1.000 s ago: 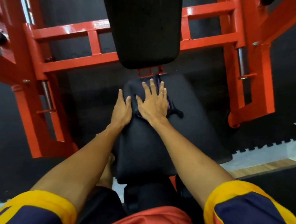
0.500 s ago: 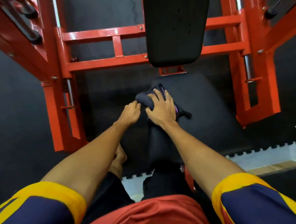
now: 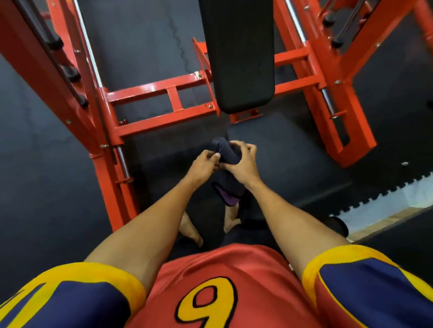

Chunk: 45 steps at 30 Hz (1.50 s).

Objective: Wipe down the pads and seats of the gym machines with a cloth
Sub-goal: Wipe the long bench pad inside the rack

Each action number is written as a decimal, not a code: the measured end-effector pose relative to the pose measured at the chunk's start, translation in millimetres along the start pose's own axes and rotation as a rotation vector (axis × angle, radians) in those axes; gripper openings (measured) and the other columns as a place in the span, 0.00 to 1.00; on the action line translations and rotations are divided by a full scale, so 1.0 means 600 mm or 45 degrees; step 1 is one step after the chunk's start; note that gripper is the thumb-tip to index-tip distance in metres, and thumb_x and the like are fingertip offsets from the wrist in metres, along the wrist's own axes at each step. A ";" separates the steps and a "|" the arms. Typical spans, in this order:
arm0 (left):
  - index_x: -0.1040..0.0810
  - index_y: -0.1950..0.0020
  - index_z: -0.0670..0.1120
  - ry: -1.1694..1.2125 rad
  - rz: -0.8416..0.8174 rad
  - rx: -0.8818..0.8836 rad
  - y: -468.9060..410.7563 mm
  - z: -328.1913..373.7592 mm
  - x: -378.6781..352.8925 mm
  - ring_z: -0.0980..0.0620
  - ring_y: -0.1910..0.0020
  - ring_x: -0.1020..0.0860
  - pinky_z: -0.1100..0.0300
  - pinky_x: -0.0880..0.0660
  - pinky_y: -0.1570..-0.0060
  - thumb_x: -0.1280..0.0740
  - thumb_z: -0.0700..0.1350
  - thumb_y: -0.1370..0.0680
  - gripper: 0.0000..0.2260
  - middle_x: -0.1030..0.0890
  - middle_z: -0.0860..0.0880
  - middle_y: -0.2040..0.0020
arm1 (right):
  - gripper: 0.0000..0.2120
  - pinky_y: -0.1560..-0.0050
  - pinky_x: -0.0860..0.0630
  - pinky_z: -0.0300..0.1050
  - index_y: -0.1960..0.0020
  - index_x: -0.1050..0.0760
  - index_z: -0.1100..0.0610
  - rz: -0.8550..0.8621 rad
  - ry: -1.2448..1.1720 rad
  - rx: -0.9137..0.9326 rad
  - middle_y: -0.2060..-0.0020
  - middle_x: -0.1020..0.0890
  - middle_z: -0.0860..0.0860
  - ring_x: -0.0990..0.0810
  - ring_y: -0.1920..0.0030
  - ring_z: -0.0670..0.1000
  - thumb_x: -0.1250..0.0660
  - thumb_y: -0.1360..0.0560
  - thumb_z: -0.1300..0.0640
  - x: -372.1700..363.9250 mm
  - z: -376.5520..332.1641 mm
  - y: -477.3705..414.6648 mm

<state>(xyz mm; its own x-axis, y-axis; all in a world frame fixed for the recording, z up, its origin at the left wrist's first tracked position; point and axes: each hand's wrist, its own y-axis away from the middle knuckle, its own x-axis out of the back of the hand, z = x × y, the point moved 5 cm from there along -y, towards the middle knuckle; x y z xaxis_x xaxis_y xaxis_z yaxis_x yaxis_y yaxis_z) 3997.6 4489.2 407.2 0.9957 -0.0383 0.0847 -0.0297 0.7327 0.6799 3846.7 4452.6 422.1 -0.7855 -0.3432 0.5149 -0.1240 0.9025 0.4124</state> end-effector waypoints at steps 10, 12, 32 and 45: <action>0.27 0.31 0.43 -0.137 -0.184 -0.142 0.039 0.112 0.071 0.51 0.38 0.22 0.59 0.25 0.38 0.22 0.48 0.27 0.29 0.20 0.48 0.37 | 0.42 0.30 0.29 0.46 0.23 0.36 0.51 0.062 -0.757 -0.213 0.28 0.31 0.53 0.28 0.31 0.49 0.22 0.31 0.42 0.029 -0.110 -0.047; 0.28 0.31 0.42 -0.154 -0.166 -0.193 0.032 0.148 0.094 0.52 0.40 0.22 0.63 0.25 0.43 0.23 0.40 0.27 0.26 0.21 0.49 0.39 | 0.44 0.32 0.26 0.47 0.24 0.36 0.53 0.142 -0.959 -0.269 0.30 0.25 0.54 0.23 0.33 0.50 0.22 0.32 0.40 0.048 -0.124 -0.068; 0.29 0.50 0.45 -0.449 0.416 -0.504 -0.186 0.531 0.286 0.49 0.56 0.27 0.57 0.32 0.57 0.24 0.40 0.27 0.15 0.24 0.45 0.55 | 0.19 0.59 0.22 0.37 0.42 0.20 0.63 -0.012 -0.590 0.081 0.55 0.16 0.52 0.19 0.58 0.45 0.19 0.31 0.61 0.216 -0.380 -0.390; 0.23 0.41 0.37 -0.640 0.453 -0.599 -0.334 0.748 0.429 0.44 0.50 0.23 0.54 0.28 0.51 0.29 0.41 0.22 0.12 0.20 0.39 0.46 | 0.07 0.46 0.21 0.56 0.56 0.19 0.50 0.113 -0.249 0.371 0.56 0.14 0.53 0.18 0.55 0.49 0.21 0.30 0.57 0.263 -0.612 -0.660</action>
<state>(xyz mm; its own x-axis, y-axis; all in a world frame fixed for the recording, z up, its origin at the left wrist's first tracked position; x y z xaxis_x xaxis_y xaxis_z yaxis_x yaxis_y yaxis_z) 4220.0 4027.7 619.7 0.7704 0.0322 0.6367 -0.1878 0.9659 0.1784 3994.5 3945.3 616.0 -0.8987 -0.2295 0.3737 -0.1957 0.9725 0.1266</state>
